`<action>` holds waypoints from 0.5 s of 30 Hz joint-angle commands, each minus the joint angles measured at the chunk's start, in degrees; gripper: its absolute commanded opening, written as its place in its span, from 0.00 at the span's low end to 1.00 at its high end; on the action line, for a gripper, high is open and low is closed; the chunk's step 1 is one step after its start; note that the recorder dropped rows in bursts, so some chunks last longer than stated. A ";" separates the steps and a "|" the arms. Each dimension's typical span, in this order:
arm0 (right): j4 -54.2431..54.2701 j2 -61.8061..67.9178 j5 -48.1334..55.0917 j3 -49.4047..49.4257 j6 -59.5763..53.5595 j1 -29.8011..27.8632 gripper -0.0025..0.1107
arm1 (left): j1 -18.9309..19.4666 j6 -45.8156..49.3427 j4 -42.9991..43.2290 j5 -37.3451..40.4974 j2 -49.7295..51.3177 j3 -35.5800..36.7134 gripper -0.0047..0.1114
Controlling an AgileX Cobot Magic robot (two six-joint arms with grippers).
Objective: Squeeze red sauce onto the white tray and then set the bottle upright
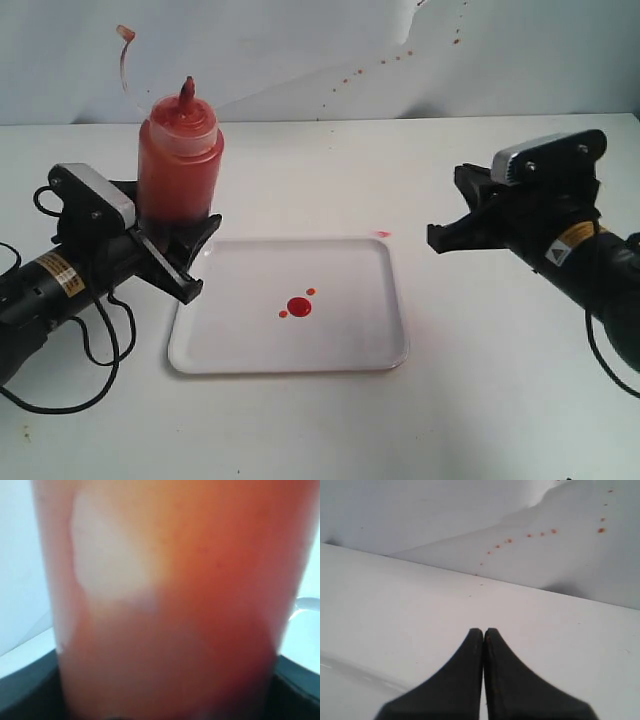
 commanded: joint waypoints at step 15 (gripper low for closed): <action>-32.29 1.93 2.26 -9.05 24.54 -5.16 0.02 | 0.09 -13.18 16.51 -3.49 4.27 -5.93 0.04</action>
